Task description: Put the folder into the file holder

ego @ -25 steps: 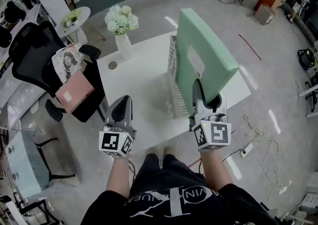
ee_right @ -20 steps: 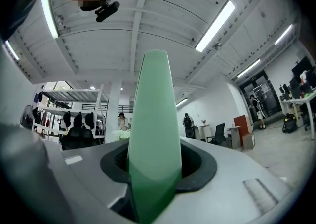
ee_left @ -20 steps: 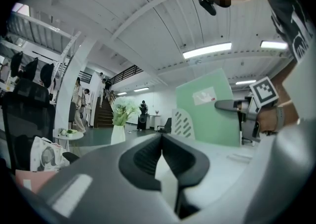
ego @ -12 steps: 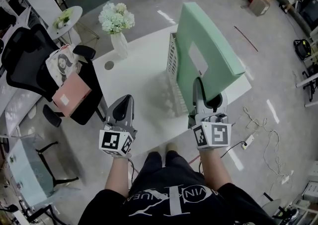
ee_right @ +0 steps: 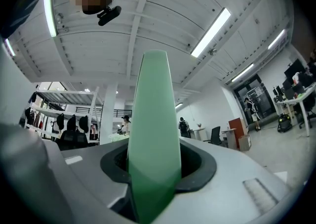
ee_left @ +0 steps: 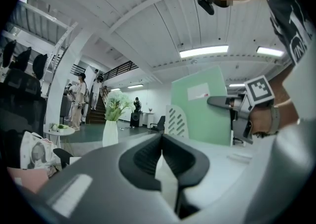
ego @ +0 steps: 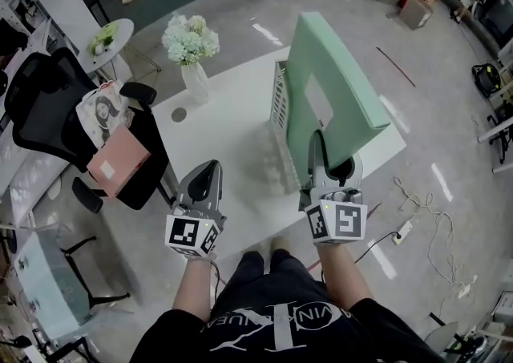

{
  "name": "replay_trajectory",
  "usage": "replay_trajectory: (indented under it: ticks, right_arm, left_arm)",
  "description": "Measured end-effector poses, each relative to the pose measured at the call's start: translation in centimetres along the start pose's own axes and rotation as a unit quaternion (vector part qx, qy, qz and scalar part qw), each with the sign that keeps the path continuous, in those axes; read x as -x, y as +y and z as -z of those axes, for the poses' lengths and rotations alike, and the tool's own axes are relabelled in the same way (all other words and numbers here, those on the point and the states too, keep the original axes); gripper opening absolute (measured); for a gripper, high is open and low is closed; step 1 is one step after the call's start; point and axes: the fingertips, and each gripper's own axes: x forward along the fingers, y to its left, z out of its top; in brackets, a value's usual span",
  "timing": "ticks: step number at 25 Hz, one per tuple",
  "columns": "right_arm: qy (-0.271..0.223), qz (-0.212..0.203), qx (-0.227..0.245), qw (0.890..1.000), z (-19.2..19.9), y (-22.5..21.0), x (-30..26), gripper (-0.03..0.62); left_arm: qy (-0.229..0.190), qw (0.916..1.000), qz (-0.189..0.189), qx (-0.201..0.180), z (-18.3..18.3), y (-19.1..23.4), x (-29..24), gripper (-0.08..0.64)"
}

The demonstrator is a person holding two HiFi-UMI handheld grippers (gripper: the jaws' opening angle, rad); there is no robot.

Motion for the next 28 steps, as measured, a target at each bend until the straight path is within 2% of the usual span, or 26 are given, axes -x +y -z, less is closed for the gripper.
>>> replay_trajectory:
  ticks: [6,21,28]
  right_arm:
    - [-0.005,-0.013,0.008,1.000,0.1,0.5,-0.3,0.184]
    - [0.032,-0.090,-0.013,0.995,-0.4,0.6,-1.0,0.230]
    - [0.033,-0.066,0.003,0.997,-1.8,-0.5,-0.8,0.214]
  left_arm:
    - [0.000,1.0000,0.003,0.004,0.0,0.1,-0.2,0.000]
    - [0.000,0.9999,0.004,0.016,0.9,0.2,-0.3,0.000]
    - [0.000,0.9998,0.010,0.020,0.8,-0.2,-0.7,0.000]
